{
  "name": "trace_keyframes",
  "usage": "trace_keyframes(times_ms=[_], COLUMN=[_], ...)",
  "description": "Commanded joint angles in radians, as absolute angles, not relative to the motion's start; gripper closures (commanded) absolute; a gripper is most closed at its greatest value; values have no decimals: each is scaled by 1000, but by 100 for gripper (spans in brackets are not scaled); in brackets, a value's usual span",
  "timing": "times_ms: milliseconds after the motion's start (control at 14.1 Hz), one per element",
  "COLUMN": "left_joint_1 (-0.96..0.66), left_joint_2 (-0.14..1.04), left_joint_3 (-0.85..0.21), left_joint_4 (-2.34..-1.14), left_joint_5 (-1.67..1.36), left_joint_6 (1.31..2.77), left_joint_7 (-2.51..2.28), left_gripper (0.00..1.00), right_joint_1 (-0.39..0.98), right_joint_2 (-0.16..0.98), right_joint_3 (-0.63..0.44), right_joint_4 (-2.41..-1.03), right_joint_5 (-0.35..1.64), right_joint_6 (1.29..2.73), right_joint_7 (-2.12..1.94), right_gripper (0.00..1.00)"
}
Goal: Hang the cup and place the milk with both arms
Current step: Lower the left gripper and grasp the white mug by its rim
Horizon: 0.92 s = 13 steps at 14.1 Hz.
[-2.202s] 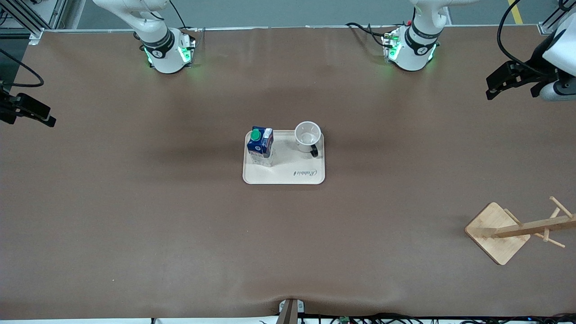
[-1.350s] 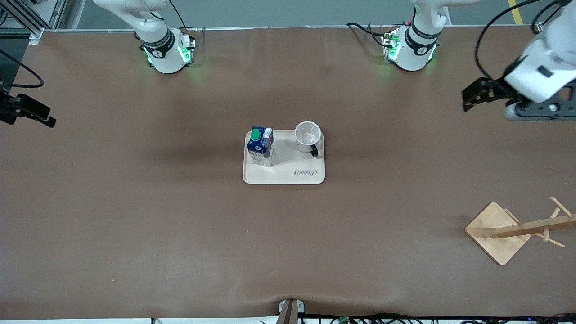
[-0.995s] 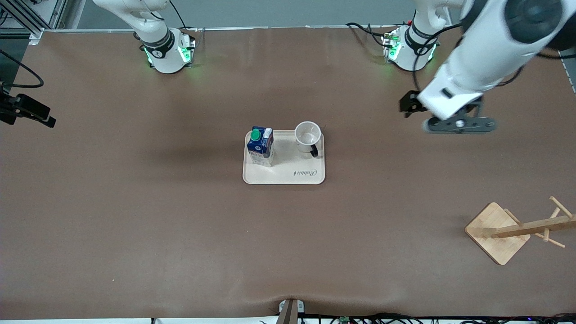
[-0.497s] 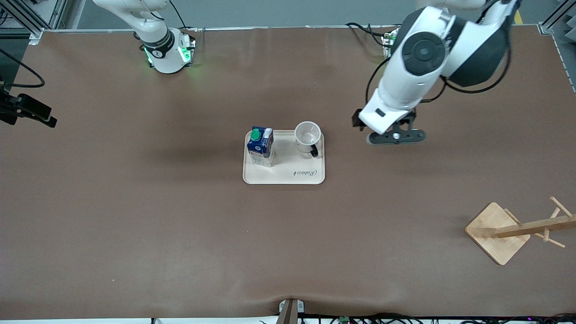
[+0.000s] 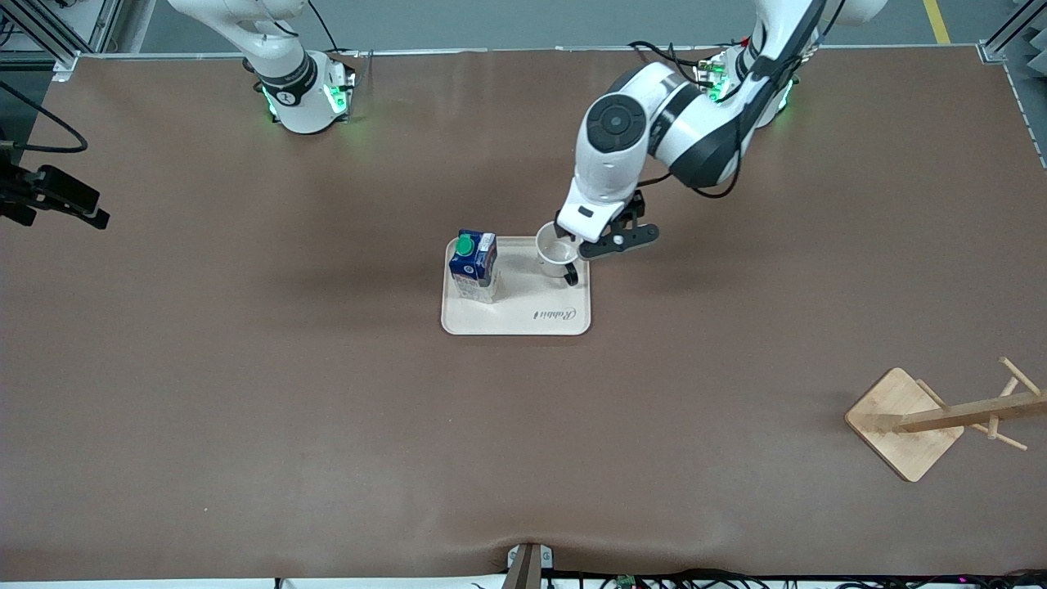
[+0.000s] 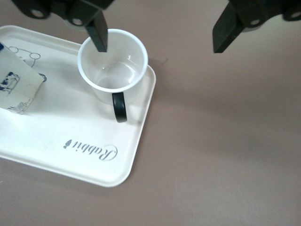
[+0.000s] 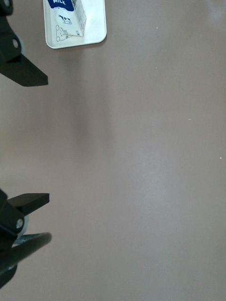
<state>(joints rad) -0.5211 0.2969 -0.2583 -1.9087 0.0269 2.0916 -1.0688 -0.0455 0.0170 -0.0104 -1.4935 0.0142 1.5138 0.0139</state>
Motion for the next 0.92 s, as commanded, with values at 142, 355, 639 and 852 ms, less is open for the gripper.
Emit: trace_keyframes(times_ms=[142, 355, 639, 852], left_joint_1=[-540, -557, -594, -595], left_joint_2=[295, 317, 379, 402], left_joint_3=[-255, -255, -255, -255], left_joint_4=[-2041, -2089, -2098, -2094], left_joint_5=[23, 23, 23, 23], left_joint_6=[2250, 2342, 2393, 2396], left_joint_7=[-1170, -1209, -1256, -1256], left_gripper=[24, 31, 39, 76], right_joint_1=[-48, -48, -41, -37], right_joint_2=[23, 25, 26, 28], right_joint_3=[-17, -18, -15, -12], right_joint_4=[-1454, -1454, -1454, -1453], right_joint_5=[18, 20, 21, 21], right_joint_6=[1479, 1456, 1459, 1471], right_joint_7=[17, 18, 21, 21], right_gripper=[0, 0, 0, 0])
